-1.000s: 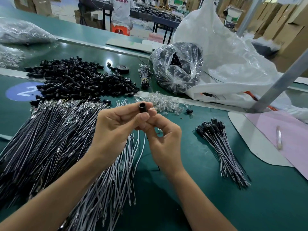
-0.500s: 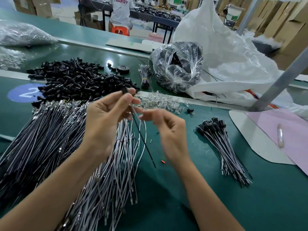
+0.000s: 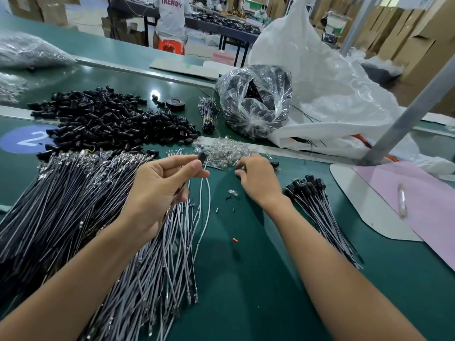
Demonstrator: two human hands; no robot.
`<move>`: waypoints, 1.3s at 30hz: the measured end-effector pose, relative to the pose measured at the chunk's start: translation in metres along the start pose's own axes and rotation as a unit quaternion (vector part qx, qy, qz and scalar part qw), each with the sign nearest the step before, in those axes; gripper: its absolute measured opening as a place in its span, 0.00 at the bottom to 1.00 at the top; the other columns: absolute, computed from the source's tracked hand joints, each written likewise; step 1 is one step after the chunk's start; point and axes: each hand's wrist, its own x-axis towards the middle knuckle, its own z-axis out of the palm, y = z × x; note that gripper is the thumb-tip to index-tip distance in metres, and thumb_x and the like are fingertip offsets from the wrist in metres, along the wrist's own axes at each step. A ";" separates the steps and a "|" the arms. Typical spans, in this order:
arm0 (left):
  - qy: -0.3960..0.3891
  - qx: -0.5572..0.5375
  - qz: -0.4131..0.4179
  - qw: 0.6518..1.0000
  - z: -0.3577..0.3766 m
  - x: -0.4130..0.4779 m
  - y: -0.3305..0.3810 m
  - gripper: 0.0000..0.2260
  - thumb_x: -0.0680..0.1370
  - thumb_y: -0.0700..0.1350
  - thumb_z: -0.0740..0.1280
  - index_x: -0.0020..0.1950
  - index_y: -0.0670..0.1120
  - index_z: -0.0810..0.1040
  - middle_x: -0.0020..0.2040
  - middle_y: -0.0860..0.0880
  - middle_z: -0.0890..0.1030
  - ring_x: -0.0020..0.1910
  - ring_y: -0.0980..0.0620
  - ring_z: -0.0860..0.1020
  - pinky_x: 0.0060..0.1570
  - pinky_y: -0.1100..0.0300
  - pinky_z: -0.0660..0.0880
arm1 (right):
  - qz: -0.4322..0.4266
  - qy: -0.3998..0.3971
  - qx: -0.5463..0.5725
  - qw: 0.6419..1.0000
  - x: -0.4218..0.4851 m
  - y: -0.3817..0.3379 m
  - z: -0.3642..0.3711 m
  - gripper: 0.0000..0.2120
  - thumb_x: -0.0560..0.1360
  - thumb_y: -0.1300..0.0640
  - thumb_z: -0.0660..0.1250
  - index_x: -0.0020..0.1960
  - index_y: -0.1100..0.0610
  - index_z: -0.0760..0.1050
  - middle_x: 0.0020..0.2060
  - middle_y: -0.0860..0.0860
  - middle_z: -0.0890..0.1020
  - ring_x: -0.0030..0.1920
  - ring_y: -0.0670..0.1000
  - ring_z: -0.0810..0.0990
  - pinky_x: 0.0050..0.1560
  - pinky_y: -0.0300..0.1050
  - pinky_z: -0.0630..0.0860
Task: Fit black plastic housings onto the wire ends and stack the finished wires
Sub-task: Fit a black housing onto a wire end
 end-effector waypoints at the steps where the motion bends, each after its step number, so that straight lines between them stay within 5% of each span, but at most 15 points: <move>1: -0.004 0.006 0.000 1.000 0.001 0.000 -0.001 0.12 0.66 0.47 0.73 0.48 0.47 0.84 0.42 0.44 0.86 0.20 0.56 0.70 0.22 0.69 0.67 | -0.004 0.003 -0.007 1.000 0.001 0.001 -0.001 0.07 0.79 0.62 0.65 0.52 0.63 0.80 0.49 0.58 0.79 0.51 0.57 0.77 0.53 0.49 0.74; 5: -0.016 0.048 0.009 0.999 0.004 -0.002 -0.003 0.15 0.66 0.47 0.73 0.51 0.46 0.84 0.42 0.45 0.86 0.19 0.56 0.68 0.21 0.69 0.68 | -0.011 0.050 0.109 0.993 -0.006 -0.007 -0.010 0.05 0.77 0.66 0.67 0.50 0.63 0.80 0.45 0.57 0.84 0.46 0.53 0.81 0.51 0.44 0.77; 9: -0.013 0.091 0.023 0.995 0.003 -0.001 -0.006 0.12 0.63 0.49 0.75 0.46 0.51 0.86 0.41 0.46 0.86 0.19 0.57 0.68 0.21 0.69 0.68 | -0.041 0.074 0.387 0.918 -0.035 -0.024 -0.026 0.10 0.77 0.68 0.66 0.47 0.54 0.80 0.39 0.48 0.83 0.38 0.47 0.83 0.42 0.38 0.79; 12: -0.021 0.112 0.034 0.993 0.005 -0.001 -0.009 0.10 0.64 0.48 0.75 0.44 0.54 0.87 0.40 0.47 0.86 0.20 0.57 0.68 0.21 0.68 0.68 | -0.098 0.036 0.458 0.883 -0.051 -0.035 -0.037 0.14 0.77 0.70 0.65 0.47 0.52 0.81 0.40 0.44 0.83 0.39 0.43 0.80 0.44 0.36 0.76; 18: -0.037 0.108 0.072 0.991 0.003 0.001 -0.012 0.10 0.65 0.46 0.75 0.46 0.53 0.87 0.40 0.48 0.86 0.21 0.57 0.69 0.22 0.69 0.67 | -0.113 0.013 0.470 0.875 -0.058 -0.041 -0.042 0.10 0.76 0.72 0.66 0.47 0.59 0.81 0.35 0.50 0.81 0.36 0.45 0.79 0.43 0.36 0.76; 33: -0.047 0.156 0.098 0.982 0.004 0.000 -0.013 0.07 0.70 0.36 0.75 0.46 0.44 0.85 0.32 0.46 0.84 0.25 0.52 0.77 0.28 0.61 0.77 | -0.099 0.040 0.471 0.876 -0.060 -0.039 -0.036 0.06 0.75 0.66 0.71 0.42 0.56 0.80 0.31 0.44 0.81 0.31 0.44 0.78 0.36 0.36 0.75; 39: -0.051 0.138 0.085 0.985 0.003 0.000 -0.012 0.09 0.67 0.42 0.75 0.46 0.44 0.85 0.34 0.44 0.85 0.29 0.50 0.82 0.33 0.61 0.80 | -0.117 0.063 0.451 0.883 -0.063 -0.040 -0.036 0.04 0.74 0.61 0.71 0.43 0.54 0.81 0.35 0.48 0.82 0.32 0.45 0.77 0.36 0.40 0.75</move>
